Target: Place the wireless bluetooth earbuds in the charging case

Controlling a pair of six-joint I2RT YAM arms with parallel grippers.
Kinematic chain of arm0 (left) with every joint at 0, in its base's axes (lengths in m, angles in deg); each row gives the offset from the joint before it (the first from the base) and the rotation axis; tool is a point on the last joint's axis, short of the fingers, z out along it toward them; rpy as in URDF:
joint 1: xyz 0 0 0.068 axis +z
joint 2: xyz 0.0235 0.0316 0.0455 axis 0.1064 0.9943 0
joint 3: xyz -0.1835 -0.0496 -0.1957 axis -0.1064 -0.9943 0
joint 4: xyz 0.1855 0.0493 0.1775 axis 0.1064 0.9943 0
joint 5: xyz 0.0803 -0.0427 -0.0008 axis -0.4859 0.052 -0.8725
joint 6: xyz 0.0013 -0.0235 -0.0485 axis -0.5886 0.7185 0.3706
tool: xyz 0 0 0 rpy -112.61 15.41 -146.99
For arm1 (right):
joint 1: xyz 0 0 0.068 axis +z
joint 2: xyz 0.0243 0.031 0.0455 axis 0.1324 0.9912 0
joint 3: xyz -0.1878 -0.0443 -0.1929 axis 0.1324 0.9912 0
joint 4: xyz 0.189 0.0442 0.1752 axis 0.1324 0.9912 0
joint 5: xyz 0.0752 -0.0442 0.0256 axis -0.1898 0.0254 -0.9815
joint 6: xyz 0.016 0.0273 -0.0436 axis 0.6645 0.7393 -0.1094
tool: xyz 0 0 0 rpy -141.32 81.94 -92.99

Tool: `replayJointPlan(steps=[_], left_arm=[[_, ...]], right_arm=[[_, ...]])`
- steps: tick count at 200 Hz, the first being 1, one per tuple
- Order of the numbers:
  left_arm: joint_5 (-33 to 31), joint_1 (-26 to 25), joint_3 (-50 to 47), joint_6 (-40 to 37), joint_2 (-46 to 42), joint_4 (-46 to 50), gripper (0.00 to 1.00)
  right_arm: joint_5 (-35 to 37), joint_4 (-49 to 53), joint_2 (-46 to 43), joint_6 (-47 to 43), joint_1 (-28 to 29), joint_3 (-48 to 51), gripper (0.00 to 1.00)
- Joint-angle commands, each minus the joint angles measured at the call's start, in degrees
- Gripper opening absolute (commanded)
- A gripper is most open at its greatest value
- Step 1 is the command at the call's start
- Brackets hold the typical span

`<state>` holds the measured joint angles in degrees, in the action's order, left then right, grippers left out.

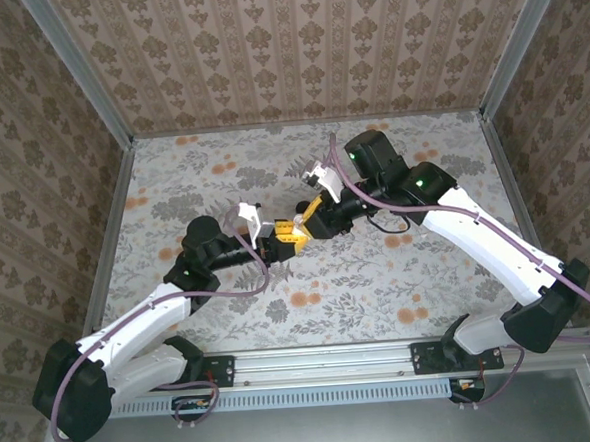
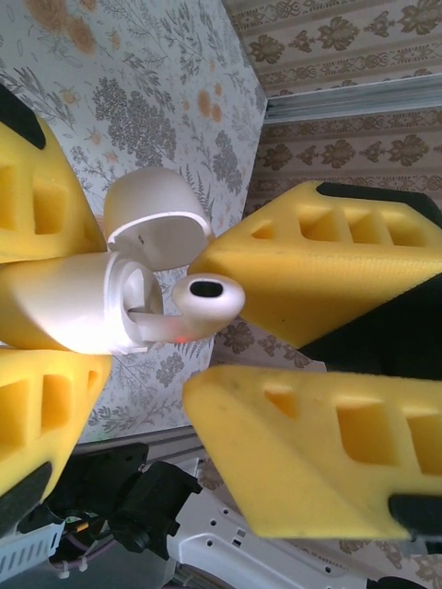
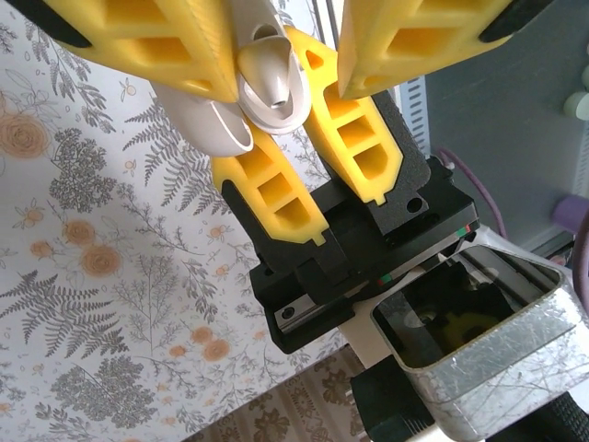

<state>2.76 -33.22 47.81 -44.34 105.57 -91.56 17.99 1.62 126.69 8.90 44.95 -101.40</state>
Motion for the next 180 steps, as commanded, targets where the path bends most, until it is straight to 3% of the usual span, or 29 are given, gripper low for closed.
replayJointPlan(steps=[1, 99, 180], left_arm=[[2.0, -1.4, 1.4, -2.3, -2.8, -8.1, 0.00], [0.4, -1.4, 0.1, -1.5, -3.2, -9.4, 0.00], [-0.7, -1.4, -0.8, -1.2, -3.0, -10.1, 0.00]], right_arm=[[3.6, 0.6, 0.4, 1.3, 1.1, 1.5, 0.38], [9.0, -2.5, -1.7, 10.9, 1.0, -2.0, 0.57], [15.7, -2.9, -4.5, 14.7, 1.0, -3.5, 0.59]])
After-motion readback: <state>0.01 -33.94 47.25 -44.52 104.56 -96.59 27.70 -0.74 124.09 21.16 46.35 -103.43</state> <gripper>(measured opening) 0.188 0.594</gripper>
